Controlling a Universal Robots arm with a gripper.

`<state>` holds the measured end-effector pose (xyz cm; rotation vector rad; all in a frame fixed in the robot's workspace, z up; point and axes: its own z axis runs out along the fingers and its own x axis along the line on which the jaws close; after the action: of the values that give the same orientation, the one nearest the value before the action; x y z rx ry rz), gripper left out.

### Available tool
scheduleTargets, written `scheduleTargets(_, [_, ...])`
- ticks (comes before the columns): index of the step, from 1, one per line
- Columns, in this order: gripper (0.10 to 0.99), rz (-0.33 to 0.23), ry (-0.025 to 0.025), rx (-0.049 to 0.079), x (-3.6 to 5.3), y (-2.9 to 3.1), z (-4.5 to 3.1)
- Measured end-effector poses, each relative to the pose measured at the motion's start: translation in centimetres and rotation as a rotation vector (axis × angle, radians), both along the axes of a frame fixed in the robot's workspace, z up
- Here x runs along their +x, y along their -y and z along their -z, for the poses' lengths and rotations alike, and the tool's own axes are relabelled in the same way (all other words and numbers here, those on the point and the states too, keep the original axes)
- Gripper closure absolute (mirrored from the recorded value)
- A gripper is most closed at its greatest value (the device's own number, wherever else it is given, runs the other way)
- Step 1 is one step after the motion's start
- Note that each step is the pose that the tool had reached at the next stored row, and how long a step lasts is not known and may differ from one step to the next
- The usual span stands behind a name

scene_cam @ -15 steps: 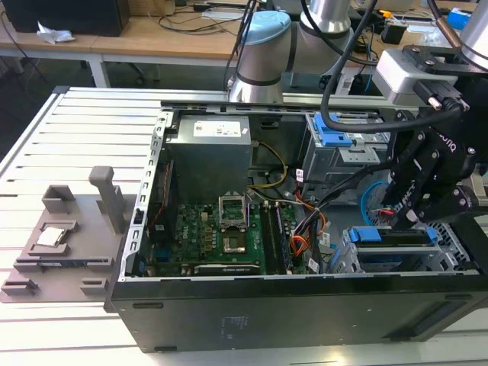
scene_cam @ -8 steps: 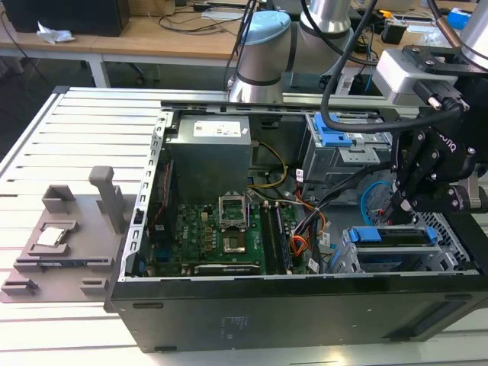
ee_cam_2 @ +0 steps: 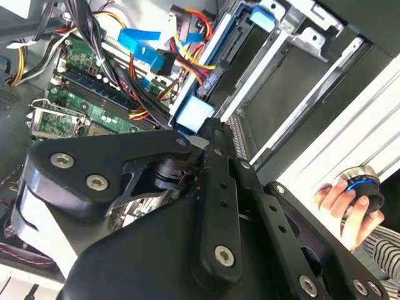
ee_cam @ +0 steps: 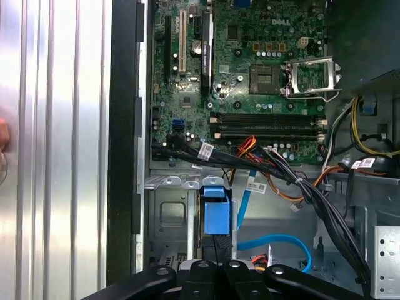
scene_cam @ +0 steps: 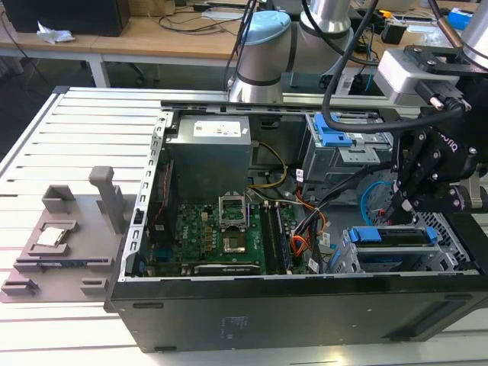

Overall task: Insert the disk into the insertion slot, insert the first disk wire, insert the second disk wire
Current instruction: 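Insert the disk into the insertion slot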

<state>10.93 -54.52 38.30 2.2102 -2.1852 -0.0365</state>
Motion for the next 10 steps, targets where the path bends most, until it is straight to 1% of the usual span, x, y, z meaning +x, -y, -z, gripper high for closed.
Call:
scheduleTargets(2, [0.980, 0.000, -0.0018, 0.000, 0.75, -0.03, -0.01])
scheduleTargets(3, [0.980, 0.000, -0.0021, 0.000, 0.94, -0.03, -0.01])
scheduleTargets(6, [0.980, 0.000, -0.0028, 0.000, 1.38, -0.03, 0.08])
scheduleTargets(8, [0.980, 0.000, -0.0030, 0.000, 1.51, -0.03, 0.25])
scheduleTargets(10, [0.980, 0.000, -0.0032, 0.000, 1.61, -0.03, 0.65])
